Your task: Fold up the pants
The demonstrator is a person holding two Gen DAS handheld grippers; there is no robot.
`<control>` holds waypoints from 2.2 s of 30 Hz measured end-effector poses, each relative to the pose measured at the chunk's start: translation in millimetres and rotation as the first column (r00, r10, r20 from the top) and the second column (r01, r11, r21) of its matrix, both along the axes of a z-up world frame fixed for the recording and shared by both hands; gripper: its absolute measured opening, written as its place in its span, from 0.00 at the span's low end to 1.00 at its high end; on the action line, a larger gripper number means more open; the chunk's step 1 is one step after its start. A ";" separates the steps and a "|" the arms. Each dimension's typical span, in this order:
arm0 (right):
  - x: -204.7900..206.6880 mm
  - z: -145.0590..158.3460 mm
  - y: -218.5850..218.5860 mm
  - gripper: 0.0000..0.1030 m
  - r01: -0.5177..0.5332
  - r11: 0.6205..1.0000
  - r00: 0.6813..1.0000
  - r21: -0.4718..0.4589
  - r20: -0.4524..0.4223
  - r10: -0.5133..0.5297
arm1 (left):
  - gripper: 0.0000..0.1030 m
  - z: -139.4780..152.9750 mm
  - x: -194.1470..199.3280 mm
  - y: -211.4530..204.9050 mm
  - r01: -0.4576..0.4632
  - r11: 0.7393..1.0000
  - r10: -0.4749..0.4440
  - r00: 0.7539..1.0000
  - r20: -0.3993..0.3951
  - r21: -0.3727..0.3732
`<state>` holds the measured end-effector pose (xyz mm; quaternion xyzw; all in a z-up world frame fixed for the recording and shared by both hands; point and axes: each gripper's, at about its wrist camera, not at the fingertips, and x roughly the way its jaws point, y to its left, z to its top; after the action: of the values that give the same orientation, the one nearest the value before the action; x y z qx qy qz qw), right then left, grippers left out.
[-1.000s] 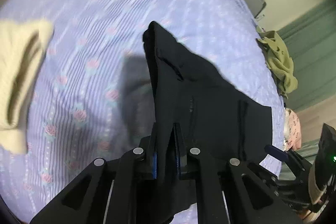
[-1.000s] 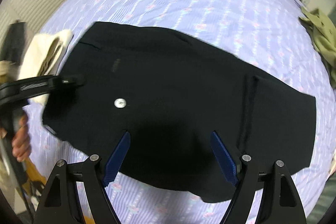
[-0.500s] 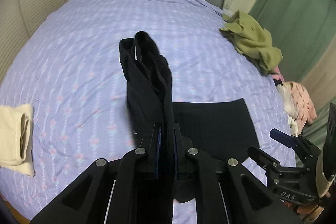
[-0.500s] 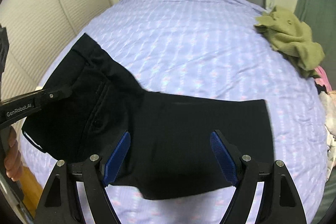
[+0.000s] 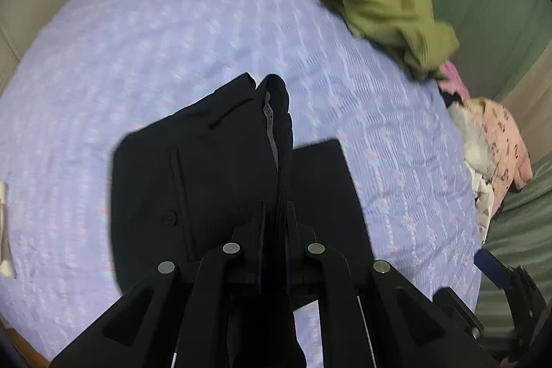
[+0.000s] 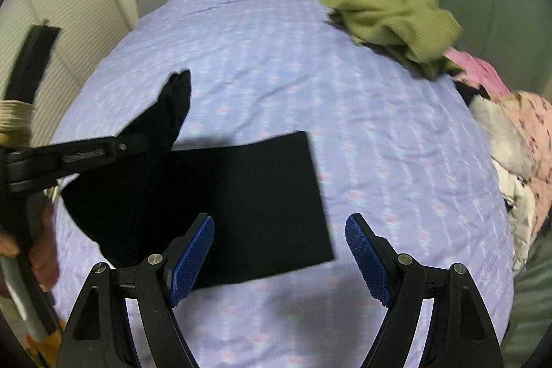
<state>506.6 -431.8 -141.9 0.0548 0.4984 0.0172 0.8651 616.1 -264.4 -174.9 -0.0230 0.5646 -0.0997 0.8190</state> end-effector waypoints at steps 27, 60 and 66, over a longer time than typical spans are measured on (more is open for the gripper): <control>71.6 -93.2 -19.7 0.59 -0.202 0.961 0.971 0.187 -0.090 0.221 | 0.78 -58.6 -32.6 52.9 -0.080 0.976 0.092 0.995 -0.049 0.203; 123.2 -143.7 -21.5 0.10 -0.114 0.858 0.948 0.500 -0.204 0.245 | 0.78 -87.1 -19.1 43.2 -0.031 0.994 0.047 0.988 -0.148 0.109; 133.8 -161.3 -6.1 0.36 -0.138 0.867 0.915 0.479 -0.274 0.296 | 0.78 -86.4 -16.4 39.7 -0.032 0.994 0.048 0.988 -0.150 0.109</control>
<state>640.4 -437.9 -303.1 0.1982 0.6247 0.2209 0.7223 599.6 -224.7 -261.3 0.0016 0.6293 -0.0510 0.7755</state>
